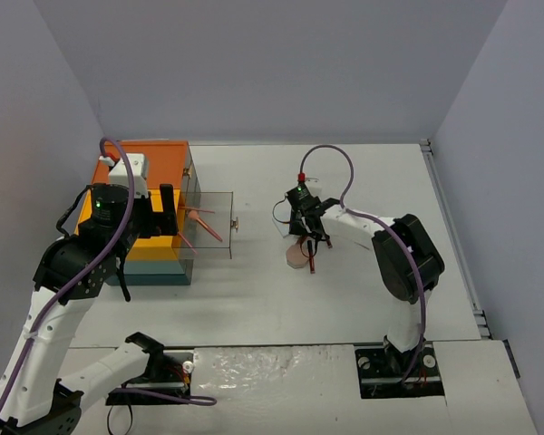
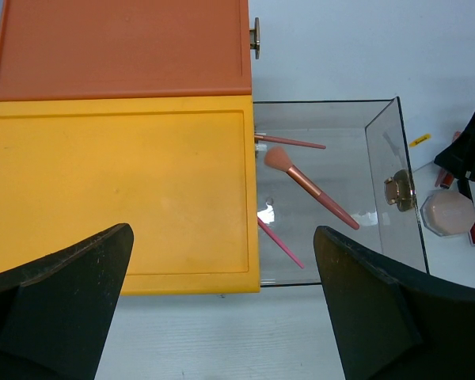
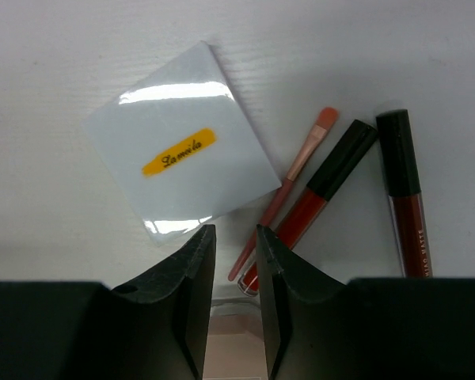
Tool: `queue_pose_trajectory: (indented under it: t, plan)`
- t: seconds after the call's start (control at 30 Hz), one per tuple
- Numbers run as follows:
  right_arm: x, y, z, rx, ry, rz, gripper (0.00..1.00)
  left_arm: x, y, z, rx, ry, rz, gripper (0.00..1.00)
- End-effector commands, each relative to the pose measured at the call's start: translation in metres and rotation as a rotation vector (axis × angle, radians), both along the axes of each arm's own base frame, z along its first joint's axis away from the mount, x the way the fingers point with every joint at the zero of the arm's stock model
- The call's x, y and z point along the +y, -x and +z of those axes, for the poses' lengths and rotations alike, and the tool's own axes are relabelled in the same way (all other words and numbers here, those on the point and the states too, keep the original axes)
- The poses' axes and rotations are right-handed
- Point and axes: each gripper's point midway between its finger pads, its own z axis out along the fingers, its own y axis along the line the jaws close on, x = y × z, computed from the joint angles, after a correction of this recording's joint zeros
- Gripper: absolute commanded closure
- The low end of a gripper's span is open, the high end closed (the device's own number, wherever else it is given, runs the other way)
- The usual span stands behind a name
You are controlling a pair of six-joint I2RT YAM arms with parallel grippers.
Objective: Organize the makeup
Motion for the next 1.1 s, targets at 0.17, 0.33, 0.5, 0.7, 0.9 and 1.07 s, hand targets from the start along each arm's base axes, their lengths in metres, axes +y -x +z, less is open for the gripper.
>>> queue_pose_trajectory:
  t: [0.17, 0.33, 0.5, 0.7, 0.9, 1.07]
  plan:
    - [-0.023, -0.005, -0.008, -0.024, 0.044, -0.099, 0.76, -0.004, -0.007, 0.015, -0.053, 0.038, 0.004, 0.03]
    - [-0.029, -0.008, -0.012, -0.027, 0.066, -0.119, 0.77, -0.003, -0.007, 0.017, -0.056, 0.038, 0.004, 0.03]
    - [-0.034, -0.008, -0.024, -0.01, 0.098, -0.128, 0.82, -0.003, -0.007, 0.016, -0.053, 0.036, 0.006, 0.03]
    - [-0.044, -0.01, -0.027, -0.002, 0.111, -0.14, 1.0, 0.0, -0.006, 0.016, -0.056, 0.027, 0.012, 0.03]
    - [-0.038, -0.032, 0.043, -0.144, 0.061, -0.068, 1.0, 0.001, -0.007, 0.019, -0.063, 0.014, 0.012, 0.03]
    - [0.001, -0.04, 0.154, -0.373, -0.008, 0.151, 1.0, 0.0, -0.011, 0.02, -0.067, 0.007, 0.011, 0.03]
